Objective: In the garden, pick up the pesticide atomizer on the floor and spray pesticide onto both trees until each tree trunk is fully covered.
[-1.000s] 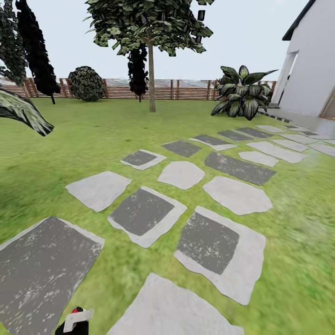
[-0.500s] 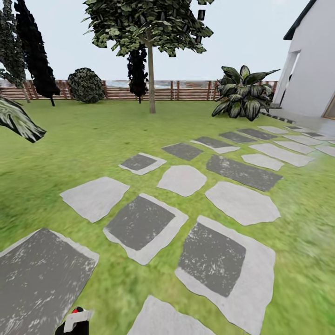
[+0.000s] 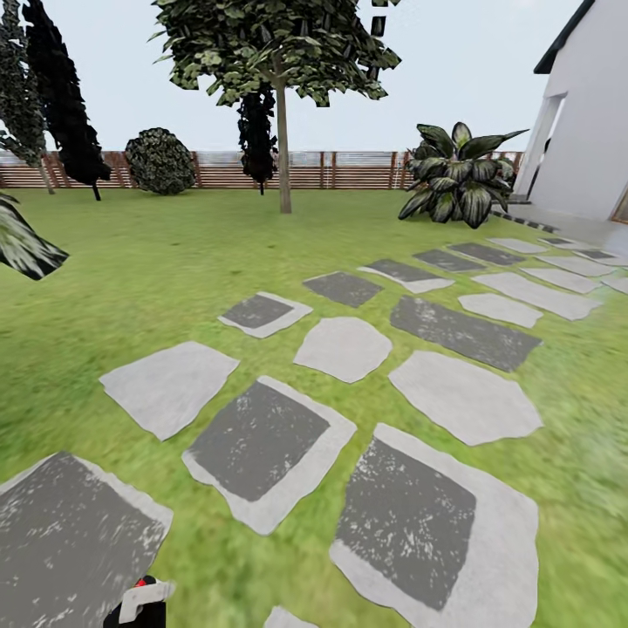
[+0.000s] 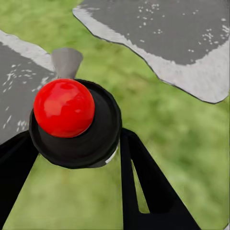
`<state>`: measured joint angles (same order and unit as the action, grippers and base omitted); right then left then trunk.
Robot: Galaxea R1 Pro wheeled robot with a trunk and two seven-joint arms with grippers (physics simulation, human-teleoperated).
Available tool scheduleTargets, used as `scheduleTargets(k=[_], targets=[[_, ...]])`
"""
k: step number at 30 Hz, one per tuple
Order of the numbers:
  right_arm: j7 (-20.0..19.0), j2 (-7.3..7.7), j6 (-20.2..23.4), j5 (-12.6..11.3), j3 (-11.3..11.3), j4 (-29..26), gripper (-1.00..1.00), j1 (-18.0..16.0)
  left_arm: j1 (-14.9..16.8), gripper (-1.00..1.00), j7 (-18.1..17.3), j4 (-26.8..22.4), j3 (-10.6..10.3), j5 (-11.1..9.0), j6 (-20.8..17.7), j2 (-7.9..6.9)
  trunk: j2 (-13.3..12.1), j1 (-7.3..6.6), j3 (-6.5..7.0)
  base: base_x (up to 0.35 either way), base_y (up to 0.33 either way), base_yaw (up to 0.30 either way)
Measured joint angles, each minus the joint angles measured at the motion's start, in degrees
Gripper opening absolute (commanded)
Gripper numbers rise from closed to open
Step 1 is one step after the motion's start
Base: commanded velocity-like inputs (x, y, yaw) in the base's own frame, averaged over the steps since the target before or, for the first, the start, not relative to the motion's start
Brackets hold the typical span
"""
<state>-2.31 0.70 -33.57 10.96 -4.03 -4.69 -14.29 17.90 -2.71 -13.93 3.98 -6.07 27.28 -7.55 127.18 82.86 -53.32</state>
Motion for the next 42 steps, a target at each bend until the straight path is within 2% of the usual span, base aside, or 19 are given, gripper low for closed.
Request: scheduleTargets(k=[42], targets=[[0.0,0.0,0.0,-0.02,0.0,0.0,1.0,0.01,0.0,-1.0,0.0,0.0,0.02,0.0,0.18,0.0,0.0,0.0,0.0,0.339,0.0,0.0]])
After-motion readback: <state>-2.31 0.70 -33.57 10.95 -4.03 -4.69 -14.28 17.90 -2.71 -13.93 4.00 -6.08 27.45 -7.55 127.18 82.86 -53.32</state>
